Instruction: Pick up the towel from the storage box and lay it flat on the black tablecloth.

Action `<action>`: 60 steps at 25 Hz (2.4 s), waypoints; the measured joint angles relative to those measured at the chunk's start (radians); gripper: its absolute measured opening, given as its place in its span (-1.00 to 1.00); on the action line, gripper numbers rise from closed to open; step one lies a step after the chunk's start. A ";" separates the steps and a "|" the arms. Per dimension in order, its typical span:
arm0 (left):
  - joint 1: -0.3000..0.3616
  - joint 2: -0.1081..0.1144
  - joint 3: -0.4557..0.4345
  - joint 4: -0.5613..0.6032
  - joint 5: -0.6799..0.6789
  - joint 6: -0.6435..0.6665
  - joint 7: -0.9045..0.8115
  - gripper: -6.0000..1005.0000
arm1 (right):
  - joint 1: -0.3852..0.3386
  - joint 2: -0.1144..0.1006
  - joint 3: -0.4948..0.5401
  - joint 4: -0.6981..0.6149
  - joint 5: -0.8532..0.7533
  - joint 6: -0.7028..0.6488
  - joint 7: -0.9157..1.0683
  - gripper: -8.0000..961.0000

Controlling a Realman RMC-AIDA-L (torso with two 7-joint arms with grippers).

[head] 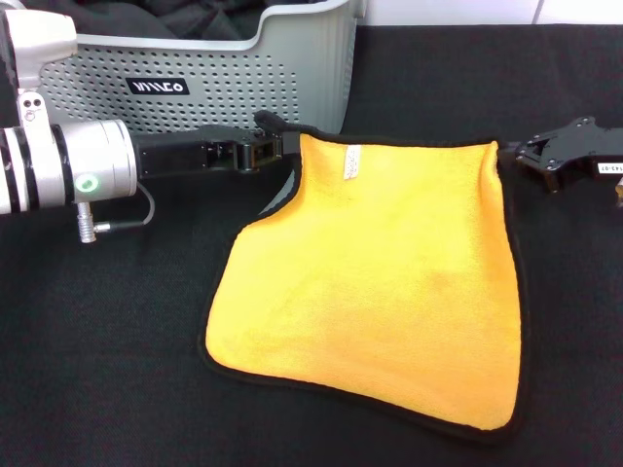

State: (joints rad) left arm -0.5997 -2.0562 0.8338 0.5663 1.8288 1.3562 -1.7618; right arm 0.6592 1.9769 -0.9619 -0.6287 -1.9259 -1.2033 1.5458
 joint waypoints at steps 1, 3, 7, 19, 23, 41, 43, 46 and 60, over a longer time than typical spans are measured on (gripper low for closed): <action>0.002 -0.002 -0.001 0.000 -0.001 -0.016 0.003 -0.92 | 0.003 0.002 0.000 0.000 -0.006 0.011 0.000 -0.72; 0.004 -0.006 -0.002 0.001 -0.004 -0.058 0.011 -0.92 | 0.008 0.004 0.000 0.000 -0.015 0.029 0.000 -0.72; 0.002 -0.011 0.002 -0.002 0.001 -0.136 0.027 -0.91 | 0.013 0.005 0.000 0.000 -0.017 0.065 0.000 -0.71; -0.026 -0.031 0.004 -0.008 0.008 -0.180 0.063 -0.91 | 0.023 0.008 -0.033 0.000 -0.019 0.141 -0.002 -0.70; -0.029 -0.032 0.004 -0.015 0.008 -0.194 0.072 -0.91 | 0.029 0.009 -0.036 0.008 -0.020 0.148 -0.002 -0.70; -0.022 -0.033 0.013 -0.029 0.024 -0.258 0.103 -0.90 | 0.019 0.025 -0.035 0.004 -0.047 0.164 -0.008 -0.68; -0.021 -0.033 0.019 -0.029 0.024 -0.257 0.109 -0.87 | 0.010 0.031 -0.035 -0.002 -0.047 0.180 -0.020 -0.68; -0.017 -0.033 0.018 -0.022 0.024 -0.256 0.125 -0.77 | -0.011 0.038 -0.032 -0.006 -0.044 0.229 -0.029 -0.67; 0.093 -0.022 0.013 0.092 -0.066 0.115 0.203 0.07 | -0.246 0.029 -0.024 -0.269 0.234 -0.067 -0.035 0.24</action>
State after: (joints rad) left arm -0.5066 -2.0786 0.8466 0.6583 1.7629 1.4711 -1.5592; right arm 0.4135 2.0058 -0.9857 -0.8979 -1.6916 -1.2700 1.5111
